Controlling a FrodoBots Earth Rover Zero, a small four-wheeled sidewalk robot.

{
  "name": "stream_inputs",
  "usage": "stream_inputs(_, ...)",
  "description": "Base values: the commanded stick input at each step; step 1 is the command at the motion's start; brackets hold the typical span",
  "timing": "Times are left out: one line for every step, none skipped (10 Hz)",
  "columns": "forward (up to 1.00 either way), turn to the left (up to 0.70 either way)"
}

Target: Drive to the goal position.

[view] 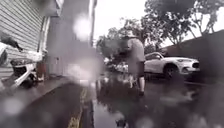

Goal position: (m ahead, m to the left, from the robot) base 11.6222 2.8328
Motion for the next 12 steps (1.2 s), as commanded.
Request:
stream_inputs(1.00, 0.00)
stream_inputs(1.00, 0.00)
stream_inputs(1.00, 0.00)
stream_inputs(1.00, 0.00)
stream_inputs(1.00, 0.00)
stream_inputs(1.00, 0.00)
stream_inputs(1.00, 0.00)
stream_inputs(1.00, 0.00)
stream_inputs(1.00, 0.00)
stream_inputs(1.00, 0.00)
stream_inputs(1.00, 0.00)
stream_inputs(1.00, 0.00)
